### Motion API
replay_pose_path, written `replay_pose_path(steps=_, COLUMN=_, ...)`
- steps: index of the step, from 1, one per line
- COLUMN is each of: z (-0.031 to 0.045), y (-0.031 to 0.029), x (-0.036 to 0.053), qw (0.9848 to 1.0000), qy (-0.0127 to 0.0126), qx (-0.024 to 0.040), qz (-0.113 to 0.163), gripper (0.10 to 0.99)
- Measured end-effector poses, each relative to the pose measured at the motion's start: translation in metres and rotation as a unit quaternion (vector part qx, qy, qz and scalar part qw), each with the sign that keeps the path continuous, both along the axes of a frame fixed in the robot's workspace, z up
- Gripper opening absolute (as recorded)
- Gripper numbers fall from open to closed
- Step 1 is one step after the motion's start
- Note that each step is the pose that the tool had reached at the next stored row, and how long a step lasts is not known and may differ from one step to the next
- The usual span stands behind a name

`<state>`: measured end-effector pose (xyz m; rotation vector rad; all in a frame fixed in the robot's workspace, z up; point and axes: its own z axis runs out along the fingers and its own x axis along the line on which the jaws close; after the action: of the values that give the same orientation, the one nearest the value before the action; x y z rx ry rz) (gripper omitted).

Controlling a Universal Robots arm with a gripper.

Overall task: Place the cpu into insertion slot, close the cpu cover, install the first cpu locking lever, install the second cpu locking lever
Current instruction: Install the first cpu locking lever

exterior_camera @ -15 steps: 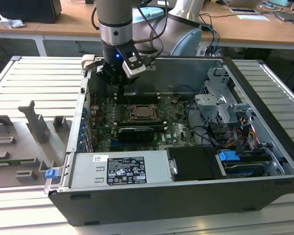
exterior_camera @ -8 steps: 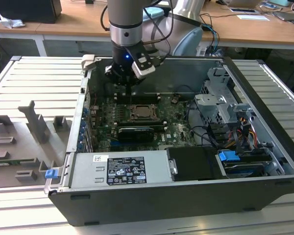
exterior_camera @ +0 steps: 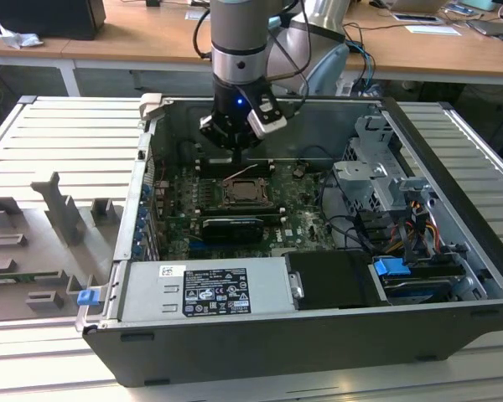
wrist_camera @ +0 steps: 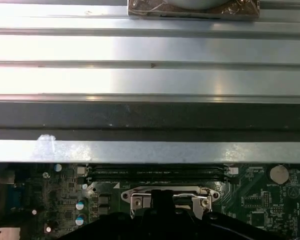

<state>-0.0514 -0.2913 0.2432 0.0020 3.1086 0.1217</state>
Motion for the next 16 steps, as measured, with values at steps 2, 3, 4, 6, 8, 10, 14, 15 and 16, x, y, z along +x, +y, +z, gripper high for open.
replay_pose_path(steps=2, z=-0.0007, y=-0.0001, x=0.0, qw=0.9999, qy=-0.0001, qx=0.0103, qz=0.0, gripper=0.106)
replay_pose_path(steps=3, z=-0.0018, y=0.0, x=0.0003, qw=0.9999, qy=-0.0003, qx=0.0121, qz=0.0, gripper=0.106)
replay_pose_path(steps=4, z=-0.0029, y=0.0, x=0.001, qw=0.9999, qy=-0.0003, qx=0.0122, qz=0.0, gripper=0.106)
replay_pose_path(steps=6, z=-0.0063, y=-0.0001, x=0.0044, qw=0.9999, qy=-0.0001, qx=0.012, qz=0.001, gripper=0.106)
replay_pose_path(steps=8, z=-0.009, y=0.0002, x=0.0069, qw=0.9999, qy=-0.0001, qx=0.0121, qz=0.005, gripper=0.106)
replay_pose_path(steps=10, z=-0.0105, y=0.0012, x=0.0092, qw=0.9999, qy=0.0, qx=0.012, qz=0.008, gripper=0.106)
replay_pose_path(steps=14, z=-0.015, y=0.003, x=0.0107, qw=0.9999, qy=-0.0001, qx=0.0122, qz=0.011, gripper=0.106)
replay_pose_path(steps=15, z=-0.0155, y=0.0031, x=0.011, qw=0.9998, qy=0.0, qx=0.0121, qz=0.016, gripper=0.106)
replay_pose_path(steps=16, z=-0.0159, y=0.0033, x=0.0115, qw=0.9997, qy=0.0, qx=0.012, qz=0.021, gripper=0.106)
